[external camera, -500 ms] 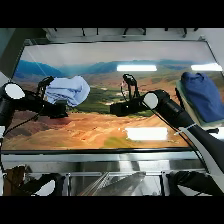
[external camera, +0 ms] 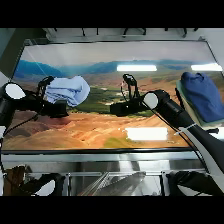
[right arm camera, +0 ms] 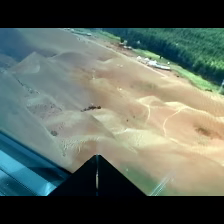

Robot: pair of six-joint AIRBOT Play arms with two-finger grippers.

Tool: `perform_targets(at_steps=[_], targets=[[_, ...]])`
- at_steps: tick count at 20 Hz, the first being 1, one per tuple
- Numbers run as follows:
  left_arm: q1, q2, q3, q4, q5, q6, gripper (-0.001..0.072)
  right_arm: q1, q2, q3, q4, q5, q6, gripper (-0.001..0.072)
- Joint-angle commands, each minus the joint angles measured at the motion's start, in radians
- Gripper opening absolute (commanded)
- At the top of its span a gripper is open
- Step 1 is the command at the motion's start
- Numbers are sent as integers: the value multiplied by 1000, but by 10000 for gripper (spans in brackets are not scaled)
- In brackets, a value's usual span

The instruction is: Fold the shirts.

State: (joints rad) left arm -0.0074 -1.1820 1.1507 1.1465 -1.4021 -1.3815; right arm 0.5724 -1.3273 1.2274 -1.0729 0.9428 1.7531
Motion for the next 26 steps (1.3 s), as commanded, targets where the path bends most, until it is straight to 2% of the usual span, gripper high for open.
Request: perform_targets(at_steps=[1, 2, 3, 4, 6, 7, 8, 10, 14, 15, 17, 19, 22, 26], targets=[[-14, 0, 1, -5, 100, 9, 11, 1, -1, 0, 0, 0, 0, 19], [-14, -1, 2, 41, 136, 43, 12, 1, -1, 0, 0, 0, 0, 19], [-9, -1, 8, 124, 196, 39, 12, 1, -1, 0, 0, 0, 0, 19], [3, -6, 14, 190, 278, -13, 15, 1, -1, 0, 0, 0, 0, 19], [65, -52, 53, 239, 438, -119, 484, 1, -1, 0, 0, 0, 0, 19], [108, -98, 87, 238, 488, -168, 504, 1, -1, 0, 0, 0, 0, 19], [156, -161, 132, 209, 513, -210, 505, 1, -1, 0, 0, 0, 0, 19], [248, -288, 219, 102, 506, -206, 506, 1, -1, 0, 2, 0, 1, 19], [370, -551, 406, -203, 482, -101, 506, 2, -1, -1, 23, -15, 5, 19], [380, -616, 452, -232, 446, -94, 506, 3, -1, -2, 23, -14, 5, 19], [379, -726, 541, -223, 361, -103, 506, 5, -1, -2, 23, -23, 5, 19], [375, -817, 625, -225, 285, -152, 506, 5, -1, -2, 23, -46, 5, 19], [351, -919, 748, -225, 175, -158, 506, 5, -1, -2, 31, -49, 5, 19], [284, -1017, 887, -225, 145, -170, 493, 5, -1, -2, 49, -49, 5, 19]])
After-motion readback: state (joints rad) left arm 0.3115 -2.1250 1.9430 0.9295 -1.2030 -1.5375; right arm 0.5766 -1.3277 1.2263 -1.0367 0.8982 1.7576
